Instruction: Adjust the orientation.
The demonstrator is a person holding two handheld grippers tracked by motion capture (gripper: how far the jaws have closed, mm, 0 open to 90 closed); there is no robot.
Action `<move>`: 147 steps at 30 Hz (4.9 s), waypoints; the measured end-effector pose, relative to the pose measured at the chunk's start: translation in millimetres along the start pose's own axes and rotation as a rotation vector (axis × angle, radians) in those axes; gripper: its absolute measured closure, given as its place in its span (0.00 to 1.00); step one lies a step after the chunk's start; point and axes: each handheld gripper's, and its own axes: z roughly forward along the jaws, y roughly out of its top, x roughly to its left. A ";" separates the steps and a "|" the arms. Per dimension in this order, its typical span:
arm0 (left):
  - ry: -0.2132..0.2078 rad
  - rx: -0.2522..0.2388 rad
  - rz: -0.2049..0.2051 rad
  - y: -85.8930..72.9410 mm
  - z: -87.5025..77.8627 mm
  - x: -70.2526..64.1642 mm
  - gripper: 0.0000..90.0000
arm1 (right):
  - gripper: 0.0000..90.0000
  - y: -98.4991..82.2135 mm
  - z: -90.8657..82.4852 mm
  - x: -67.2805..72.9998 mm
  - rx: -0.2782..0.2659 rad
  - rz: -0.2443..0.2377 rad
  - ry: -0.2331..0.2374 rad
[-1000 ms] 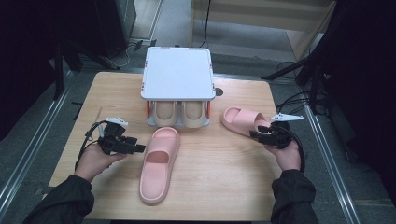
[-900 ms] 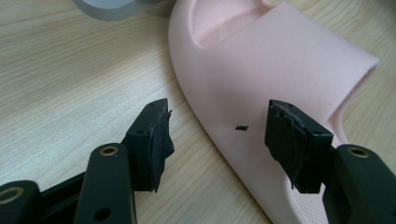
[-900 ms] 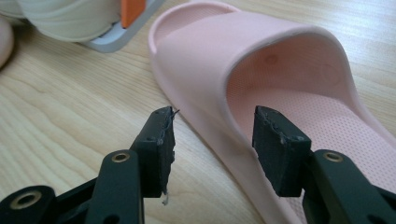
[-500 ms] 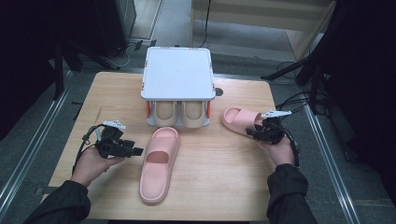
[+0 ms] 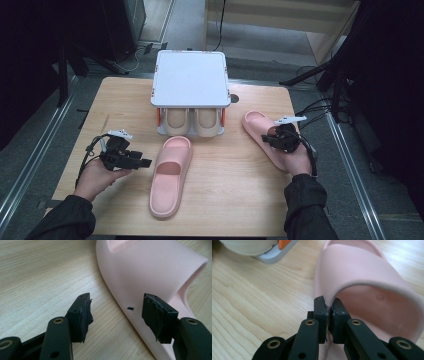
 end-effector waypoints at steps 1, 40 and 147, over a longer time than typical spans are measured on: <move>0.002 -0.001 -0.001 0.1 0.0 -0.1 0.44 | 0.95 1.3 -2.0 0.3 -0.006 0.008 -0.005; -0.015 -0.020 0.085 21.4 8.8 -9.9 0.42 | 0.95 -7.4 -26.0 144.4 0.039 -0.100 0.120; -0.050 0.109 0.118 12.5 21.6 -15.8 0.77 | 0.90 -17.9 11.0 149.1 0.090 0.016 0.108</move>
